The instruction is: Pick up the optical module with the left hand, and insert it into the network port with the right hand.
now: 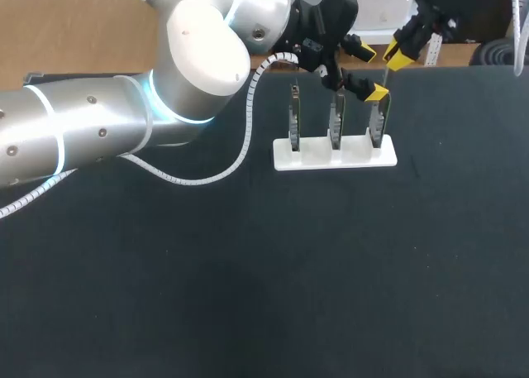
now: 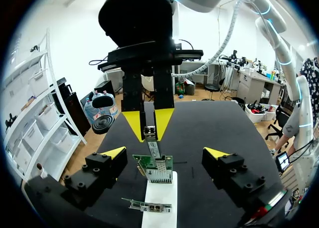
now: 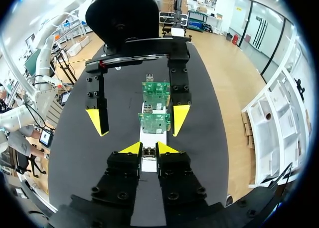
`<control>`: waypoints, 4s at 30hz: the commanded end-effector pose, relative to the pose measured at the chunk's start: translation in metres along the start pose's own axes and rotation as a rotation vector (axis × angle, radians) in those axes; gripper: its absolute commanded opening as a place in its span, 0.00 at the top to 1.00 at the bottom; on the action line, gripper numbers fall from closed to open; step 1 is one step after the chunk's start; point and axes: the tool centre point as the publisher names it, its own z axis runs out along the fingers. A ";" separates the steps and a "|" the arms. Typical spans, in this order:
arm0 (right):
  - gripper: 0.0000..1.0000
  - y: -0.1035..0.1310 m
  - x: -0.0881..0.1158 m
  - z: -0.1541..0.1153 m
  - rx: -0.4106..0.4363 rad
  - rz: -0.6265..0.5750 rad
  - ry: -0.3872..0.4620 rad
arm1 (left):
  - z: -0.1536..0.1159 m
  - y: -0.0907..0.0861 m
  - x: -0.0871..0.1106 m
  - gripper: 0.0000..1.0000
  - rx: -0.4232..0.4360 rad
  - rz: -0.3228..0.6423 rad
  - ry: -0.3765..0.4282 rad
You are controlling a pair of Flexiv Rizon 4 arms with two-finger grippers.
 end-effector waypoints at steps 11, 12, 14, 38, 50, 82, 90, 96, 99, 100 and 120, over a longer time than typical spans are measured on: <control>1.00 0.001 0.002 0.004 -0.005 0.009 -0.005 | -0.001 -0.001 0.001 0.00 -0.002 0.001 0.000; 1.00 0.001 0.002 0.004 -0.004 0.009 -0.005 | -0.001 -0.001 0.001 0.00 -0.002 0.001 0.000; 1.00 0.001 0.002 0.003 -0.004 0.007 -0.006 | -0.001 -0.001 0.001 0.00 -0.002 0.001 0.000; 1.00 0.000 -0.003 0.001 -0.001 -0.004 -0.003 | -0.001 -0.001 0.001 0.00 -0.002 0.001 0.000; 1.00 0.003 -0.001 0.002 -0.005 0.007 0.002 | -0.001 -0.001 0.001 0.00 -0.002 0.001 0.000; 1.00 0.008 0.000 0.002 0.002 0.010 0.005 | -0.001 -0.001 0.001 0.00 -0.002 0.001 0.000; 1.00 0.007 0.000 0.004 -0.003 0.011 0.008 | -0.001 -0.001 0.001 0.00 -0.002 0.001 0.000; 1.00 0.005 0.001 0.006 -0.002 0.010 0.008 | -0.001 -0.001 0.001 0.00 -0.002 0.001 0.000; 1.00 0.005 0.002 0.006 -0.004 0.012 0.010 | -0.001 -0.001 0.001 0.00 -0.002 0.001 0.000; 1.00 0.005 0.002 0.007 -0.005 0.013 0.011 | -0.001 -0.001 0.001 0.00 -0.002 0.001 0.000; 1.00 0.008 0.007 0.013 -0.023 0.023 0.020 | -0.001 -0.001 0.001 0.00 -0.002 0.001 0.000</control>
